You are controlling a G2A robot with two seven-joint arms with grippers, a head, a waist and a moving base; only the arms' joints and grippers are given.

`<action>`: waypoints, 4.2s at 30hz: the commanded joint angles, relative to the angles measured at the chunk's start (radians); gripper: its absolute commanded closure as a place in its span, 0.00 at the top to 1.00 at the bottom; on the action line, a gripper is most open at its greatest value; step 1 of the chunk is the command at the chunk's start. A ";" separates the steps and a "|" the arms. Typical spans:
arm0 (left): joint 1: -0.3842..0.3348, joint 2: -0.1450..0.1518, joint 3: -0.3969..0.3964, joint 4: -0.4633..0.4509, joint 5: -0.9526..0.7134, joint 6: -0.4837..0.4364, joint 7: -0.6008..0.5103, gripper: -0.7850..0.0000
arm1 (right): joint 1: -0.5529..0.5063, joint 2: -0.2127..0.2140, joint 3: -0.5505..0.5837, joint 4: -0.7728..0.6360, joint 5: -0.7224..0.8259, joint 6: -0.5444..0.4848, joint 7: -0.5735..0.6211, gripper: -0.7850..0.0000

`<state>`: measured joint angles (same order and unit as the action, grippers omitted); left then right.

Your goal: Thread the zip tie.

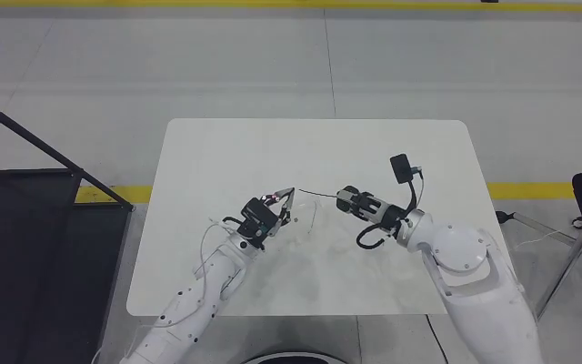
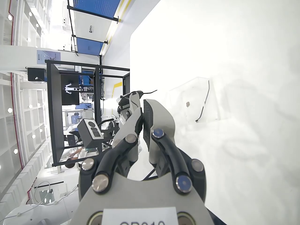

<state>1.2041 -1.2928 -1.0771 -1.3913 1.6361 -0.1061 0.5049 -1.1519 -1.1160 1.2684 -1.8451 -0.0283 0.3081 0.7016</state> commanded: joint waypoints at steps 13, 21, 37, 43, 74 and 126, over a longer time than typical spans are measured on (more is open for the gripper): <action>-0.003 -0.003 0.001 0.009 0.018 0.002 0.016 0.00 | -0.002 0.000 -0.010 -0.007 -0.001 -0.002 -0.007 0.00; -0.004 -0.005 0.001 0.011 0.025 -0.002 0.019 0.00 | 0.003 -0.001 -0.011 -0.001 0.008 -0.003 -0.008 0.00; -0.003 -0.008 -0.005 0.013 0.027 -0.001 0.026 0.00 | 0.015 -0.001 -0.017 0.008 0.011 0.009 -0.005 0.00; -0.002 -0.009 -0.006 0.013 0.029 -0.002 0.026 0.00 | 0.014 0.000 -0.015 0.008 0.018 0.010 -0.005 0.00; 0.000 -0.015 -0.013 0.015 0.024 0.003 0.020 0.00 | 0.008 0.002 -0.016 0.002 0.020 0.004 -0.008 0.00; -0.007 -0.020 -0.006 0.027 0.061 -0.027 0.013 0.00 | 0.013 -0.004 -0.016 0.018 0.098 -0.041 -0.040 0.00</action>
<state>1.1977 -1.3131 -1.0830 -1.3643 1.6959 -0.1321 0.5183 -1.1385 -1.1192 1.2513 -1.8278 0.0641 0.2702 0.6634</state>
